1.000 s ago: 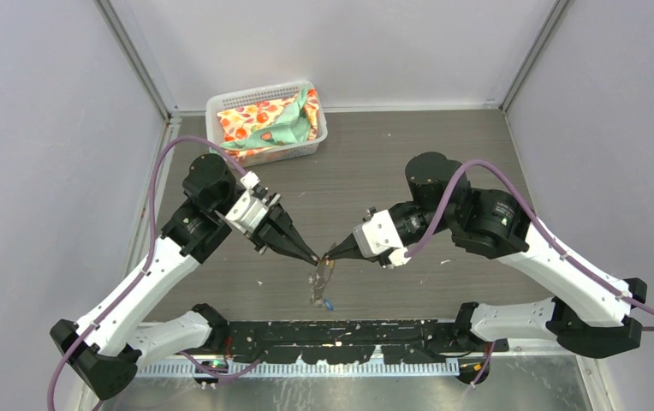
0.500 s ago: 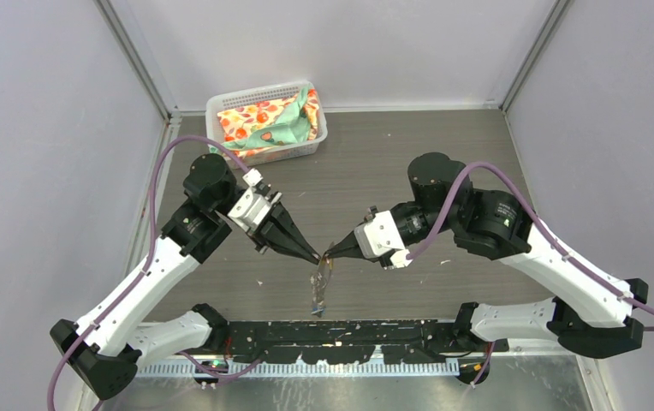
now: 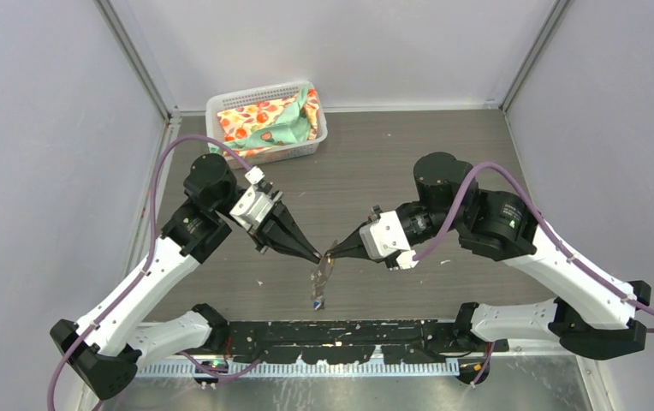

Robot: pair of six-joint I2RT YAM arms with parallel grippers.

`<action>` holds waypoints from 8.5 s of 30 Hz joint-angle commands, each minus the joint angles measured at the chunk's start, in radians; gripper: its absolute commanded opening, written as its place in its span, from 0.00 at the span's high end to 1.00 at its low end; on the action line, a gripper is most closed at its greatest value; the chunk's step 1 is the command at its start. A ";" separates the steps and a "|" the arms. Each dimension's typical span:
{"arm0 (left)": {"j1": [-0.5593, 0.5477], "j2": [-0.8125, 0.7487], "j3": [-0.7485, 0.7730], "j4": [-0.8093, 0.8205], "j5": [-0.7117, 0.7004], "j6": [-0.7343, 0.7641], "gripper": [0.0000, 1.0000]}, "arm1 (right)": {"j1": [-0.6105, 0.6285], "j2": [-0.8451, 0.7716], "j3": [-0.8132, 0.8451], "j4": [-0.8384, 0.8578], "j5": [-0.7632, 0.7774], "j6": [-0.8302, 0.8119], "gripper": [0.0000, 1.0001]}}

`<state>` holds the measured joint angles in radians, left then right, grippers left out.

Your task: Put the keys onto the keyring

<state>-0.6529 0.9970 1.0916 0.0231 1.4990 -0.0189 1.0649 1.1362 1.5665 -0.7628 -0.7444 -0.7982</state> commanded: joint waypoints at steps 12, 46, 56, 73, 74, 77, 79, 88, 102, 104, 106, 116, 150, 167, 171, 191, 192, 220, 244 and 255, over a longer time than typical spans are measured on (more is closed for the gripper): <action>-0.002 -0.021 0.010 -0.003 -0.021 -0.023 1.00 | 0.005 -0.019 0.039 0.055 -0.024 0.016 0.99; -0.002 -0.028 0.010 -0.018 -0.034 -0.023 1.00 | 0.011 -0.001 0.034 0.086 -0.013 0.035 0.99; -0.001 -0.026 0.011 -0.020 -0.033 -0.019 1.00 | 0.014 0.003 0.025 0.112 -0.020 0.044 0.99; -0.002 -0.028 0.010 -0.020 -0.022 -0.019 1.00 | 0.016 0.006 0.003 0.148 -0.023 0.061 0.99; -0.001 -0.028 0.008 -0.020 -0.021 -0.016 1.00 | 0.016 0.007 0.003 0.150 -0.021 0.062 0.99; -0.001 -0.026 0.008 -0.020 -0.019 -0.014 1.00 | 0.016 0.014 0.003 0.149 -0.025 0.065 0.99; -0.001 -0.026 0.010 -0.020 -0.015 -0.015 1.00 | 0.016 0.014 0.000 0.149 -0.023 0.065 0.99; -0.001 -0.029 0.007 -0.020 0.001 -0.009 1.00 | 0.016 0.043 0.009 0.155 0.018 0.089 0.99; -0.001 -0.038 0.001 -0.016 0.004 -0.004 1.00 | 0.017 0.032 -0.014 0.167 0.092 0.111 0.99; -0.001 -0.039 0.001 -0.017 0.005 -0.001 1.00 | 0.017 0.013 -0.026 0.171 0.121 0.108 0.99; -0.001 -0.039 -0.001 -0.017 0.004 -0.001 1.00 | 0.017 -0.002 -0.035 0.170 0.136 0.106 0.99; -0.001 -0.038 -0.006 -0.003 -0.004 0.003 1.00 | 0.016 0.031 -0.021 0.166 0.065 0.157 0.99; 0.037 -0.083 -0.091 0.334 -0.365 -0.252 1.00 | 0.016 0.147 0.208 -0.093 0.348 0.335 0.58; 0.036 -0.108 -0.173 0.499 -0.392 -0.279 1.00 | -0.008 0.228 0.419 -0.253 0.304 0.374 0.50; 0.036 -0.110 -0.188 0.519 -0.388 -0.280 1.00 | -0.011 0.262 0.444 -0.269 0.277 0.370 0.52; 0.028 -0.149 -0.264 0.663 -0.458 -0.280 1.00 | -0.019 0.357 0.625 -0.497 0.345 0.383 0.42; 0.028 -0.151 -0.266 0.669 -0.457 -0.280 1.00 | -0.019 0.356 0.631 -0.499 0.361 0.386 0.41; 0.029 -0.194 -0.286 0.609 -0.579 -0.223 1.00 | -0.034 0.257 0.554 -0.251 0.332 0.516 0.41; 0.028 -0.197 -0.264 0.558 -0.622 -0.210 1.00 | -0.034 0.313 0.553 -0.296 0.282 0.501 0.66; 0.028 -0.195 -0.259 0.549 -0.620 -0.210 1.00 | -0.034 0.318 0.541 -0.294 0.287 0.487 0.81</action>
<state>-0.6270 0.8150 0.7998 0.5526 0.8993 -0.2455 1.0317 1.4555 2.1044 -1.0737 -0.4553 -0.3019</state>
